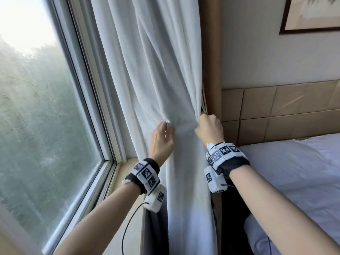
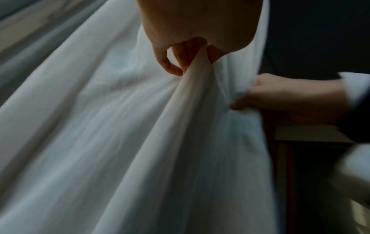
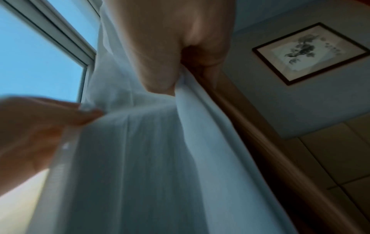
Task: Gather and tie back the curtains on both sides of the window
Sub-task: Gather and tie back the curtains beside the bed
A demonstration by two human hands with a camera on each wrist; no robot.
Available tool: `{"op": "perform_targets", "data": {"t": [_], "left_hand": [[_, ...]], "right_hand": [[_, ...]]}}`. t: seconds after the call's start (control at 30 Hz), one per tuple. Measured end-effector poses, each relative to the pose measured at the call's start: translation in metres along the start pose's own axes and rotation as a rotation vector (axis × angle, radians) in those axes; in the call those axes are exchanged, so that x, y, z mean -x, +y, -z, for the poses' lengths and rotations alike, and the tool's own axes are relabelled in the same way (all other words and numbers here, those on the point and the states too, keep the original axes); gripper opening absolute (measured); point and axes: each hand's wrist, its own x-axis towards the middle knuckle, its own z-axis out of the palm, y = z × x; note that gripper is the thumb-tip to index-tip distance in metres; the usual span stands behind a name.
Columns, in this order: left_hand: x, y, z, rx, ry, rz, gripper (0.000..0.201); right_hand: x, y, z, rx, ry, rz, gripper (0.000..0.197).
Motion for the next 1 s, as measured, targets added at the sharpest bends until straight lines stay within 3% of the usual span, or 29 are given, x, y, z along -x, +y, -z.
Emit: {"op": "perform_targets", "data": {"t": [0.1,0.2,0.27,0.33,0.47,0.53,0.6,0.63,0.67,0.73,0.8,0.87,0.93,1.0], "left_hand": [[0.017,0.019,-0.002,0.001,-0.072,-0.203,0.022],[0.014,0.021,-0.015,-0.181,-0.319,-0.259,0.012],[0.01,0.02,-0.027,-0.29,-0.463,-0.167,0.012],[0.007,0.02,-0.039,-0.285,-0.501,-0.065,0.013],[0.002,0.025,-0.049,-0.228,-0.592,-0.057,0.014],[0.004,0.023,-0.047,-0.144,-0.684,-0.036,0.014],[0.002,0.012,-0.04,-0.009,-0.763,0.04,0.031],[-0.001,0.004,-0.035,0.052,-0.78,0.082,0.027],[-0.004,-0.004,-0.028,0.096,-0.764,0.112,0.02],[-0.018,-0.025,-0.014,0.14,-0.584,0.193,0.021],[-0.032,-0.045,0.002,0.197,-0.337,0.345,0.035],[-0.046,-0.057,0.014,0.286,-0.234,0.534,0.078],[-0.059,-0.059,0.019,0.401,-0.311,0.655,0.114],[-0.067,-0.051,0.017,0.505,-0.454,0.686,0.122]], "right_hand": [[-0.003,-0.006,-0.002,-0.069,-0.062,0.012,0.026],[-0.007,-0.007,0.001,-0.246,-0.154,-0.024,0.024],[-0.006,-0.009,0.004,-0.347,-0.212,-0.059,0.022],[-0.001,-0.008,0.005,-0.397,-0.273,-0.083,0.024],[-0.001,-0.002,0.008,-0.428,-0.413,-0.128,0.046],[-0.004,0.006,0.006,-0.3,-0.374,-0.115,0.054],[-0.007,0.015,0.003,-0.234,-0.269,-0.127,0.045],[-0.009,0.02,0.001,-0.231,-0.241,-0.14,0.04],[-0.01,0.024,0.001,-0.23,-0.238,-0.146,0.037],[-0.016,0.029,0.003,-0.222,-0.248,-0.136,0.036],[-0.019,0.031,0.005,-0.233,-0.235,-0.133,0.034],[-0.019,0.033,0.003,-0.253,-0.24,-0.125,0.036],[-0.018,0.033,0.001,-0.293,-0.271,-0.111,0.041],[-0.019,0.034,-0.003,-0.352,-0.311,-0.122,0.05]]}}
